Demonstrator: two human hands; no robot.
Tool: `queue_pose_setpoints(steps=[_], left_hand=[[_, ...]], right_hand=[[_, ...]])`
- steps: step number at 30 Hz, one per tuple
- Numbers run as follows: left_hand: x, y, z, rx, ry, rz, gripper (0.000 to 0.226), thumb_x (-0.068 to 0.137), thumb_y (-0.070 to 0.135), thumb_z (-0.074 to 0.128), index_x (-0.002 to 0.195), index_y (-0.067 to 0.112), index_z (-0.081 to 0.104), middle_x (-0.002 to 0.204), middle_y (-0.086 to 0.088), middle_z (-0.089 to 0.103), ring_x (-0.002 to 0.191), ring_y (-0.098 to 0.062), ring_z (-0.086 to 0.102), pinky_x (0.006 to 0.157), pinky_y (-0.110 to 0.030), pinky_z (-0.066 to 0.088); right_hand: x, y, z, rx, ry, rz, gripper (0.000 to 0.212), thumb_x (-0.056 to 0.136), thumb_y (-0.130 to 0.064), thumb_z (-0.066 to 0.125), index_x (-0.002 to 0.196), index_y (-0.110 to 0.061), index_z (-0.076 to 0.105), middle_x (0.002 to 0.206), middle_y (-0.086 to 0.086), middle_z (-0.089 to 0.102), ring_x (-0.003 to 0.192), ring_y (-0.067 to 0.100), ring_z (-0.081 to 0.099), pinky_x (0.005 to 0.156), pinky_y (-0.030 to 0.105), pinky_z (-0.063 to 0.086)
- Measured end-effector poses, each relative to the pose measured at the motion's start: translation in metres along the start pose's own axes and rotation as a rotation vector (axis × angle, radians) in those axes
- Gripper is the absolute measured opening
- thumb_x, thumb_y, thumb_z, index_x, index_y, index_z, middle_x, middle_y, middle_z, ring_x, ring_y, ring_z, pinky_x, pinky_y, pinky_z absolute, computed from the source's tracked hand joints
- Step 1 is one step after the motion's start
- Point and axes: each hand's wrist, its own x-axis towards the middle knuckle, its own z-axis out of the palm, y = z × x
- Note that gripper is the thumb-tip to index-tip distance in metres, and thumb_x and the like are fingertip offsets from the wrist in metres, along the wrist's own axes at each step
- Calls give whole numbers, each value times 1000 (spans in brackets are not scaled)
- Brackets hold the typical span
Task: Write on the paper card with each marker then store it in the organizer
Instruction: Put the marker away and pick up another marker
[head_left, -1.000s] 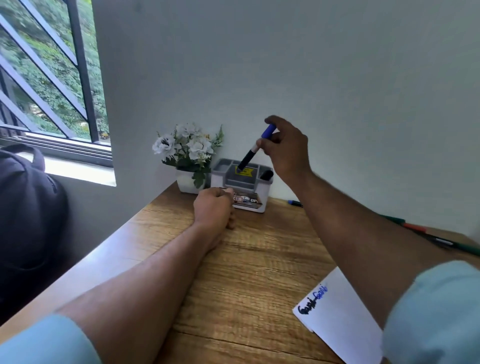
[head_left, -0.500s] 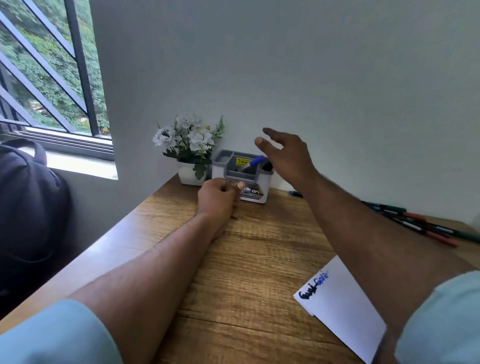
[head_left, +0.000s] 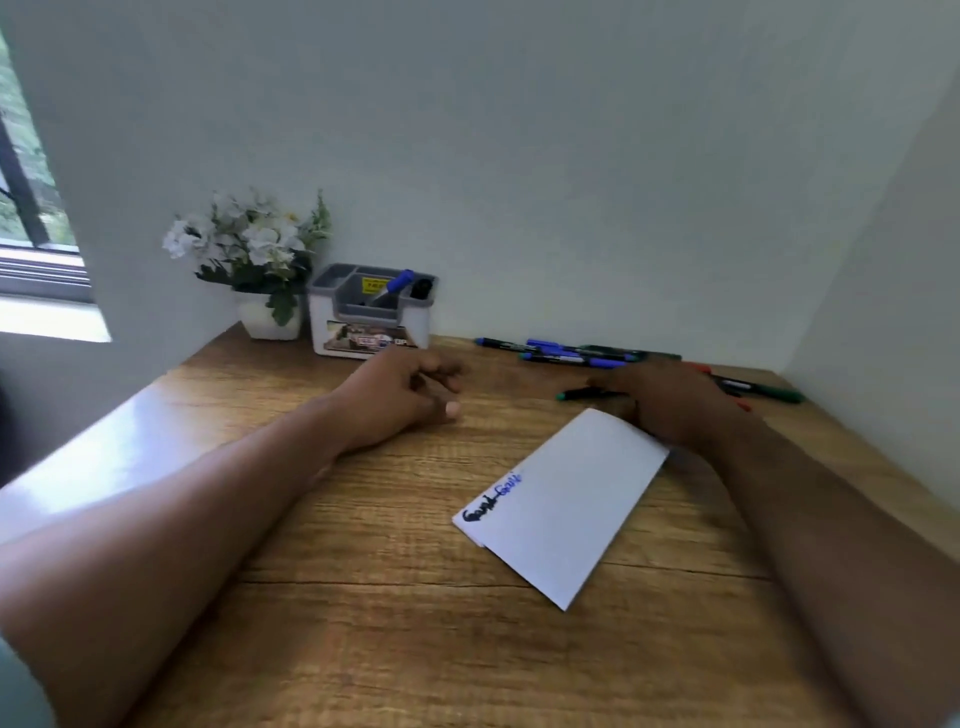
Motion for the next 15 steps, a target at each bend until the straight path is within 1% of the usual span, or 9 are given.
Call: queue_pose_setpoints(steps=[2, 4, 6, 9, 11, 12, 13, 14, 15], left_hand=[[-3, 8, 6, -80, -20, 36, 50, 76, 14, 79, 123, 22, 62, 105, 8, 69, 74, 10, 62, 77, -10, 47], [-6, 14, 13, -80, -47, 72, 43, 75, 16, 80, 112, 31, 65, 105, 8, 70, 70, 9, 59, 74, -10, 47], [-6, 14, 15, -58, -54, 75, 37, 75, 18, 80, 101, 39, 65, 106, 7, 71, 76, 4, 61, 75, -9, 46], [-8, 11, 13, -62, -1, 52, 24, 80, 19, 76, 101, 30, 71, 103, 5, 73, 91, -4, 67, 82, -11, 49], [-10, 11, 12, -76, 70, 29, 12, 85, 22, 71, 97, 19, 74, 89, 6, 74, 81, -3, 67, 77, -17, 51], [-11, 12, 12, -98, 92, 13, 12, 88, 24, 67, 89, 13, 72, 77, 7, 72, 71, -1, 64, 70, -17, 50], [-11, 13, 13, -126, 105, -6, 17, 91, 25, 63, 82, 11, 68, 67, 7, 67, 62, -2, 60, 65, -18, 48], [-12, 15, 13, -160, 109, -20, 23, 94, 26, 58, 75, 14, 64, 62, 7, 61, 59, -4, 57, 63, -21, 48], [-13, 16, 14, -187, 111, -23, 28, 96, 27, 54, 70, 19, 60, 61, 5, 57, 59, -7, 54, 64, -25, 48]], right_hand=[[9, 0, 4, -70, 21, -10, 51, 93, -22, 50, 141, -40, 42, 136, 4, 54, 122, 27, 51, 94, 38, 45], [16, 1, 8, -135, 51, -33, 48, 95, -29, 50, 141, -38, 41, 134, 4, 53, 122, 26, 50, 93, 38, 43], [17, 2, 9, -177, 82, -25, 42, 93, -27, 52, 135, -35, 50, 127, 5, 52, 116, 27, 52, 88, 39, 45], [12, -3, 1, -166, 254, -5, 26, 90, -21, 53, 114, -22, 65, 105, 5, 52, 94, 27, 57, 69, 34, 45], [2, -17, -11, 52, 439, -9, 17, 90, -26, 57, 101, -18, 67, 88, 2, 57, 83, 25, 59, 64, 30, 40], [-7, -29, -17, 289, 522, -14, 13, 89, -26, 61, 94, -17, 68, 77, -3, 60, 75, 20, 61, 62, 28, 41], [-19, -41, -22, 605, 554, -32, 8, 87, -22, 65, 88, -14, 68, 66, -8, 61, 65, 13, 60, 59, 26, 43], [-32, -53, -25, 919, 516, -60, 5, 86, -15, 67, 84, -11, 68, 59, -9, 63, 58, 10, 59, 55, 23, 45], [-45, -63, -26, 1140, 442, -99, 4, 86, -8, 67, 82, -7, 67, 57, -5, 64, 55, 11, 60, 50, 23, 45]])
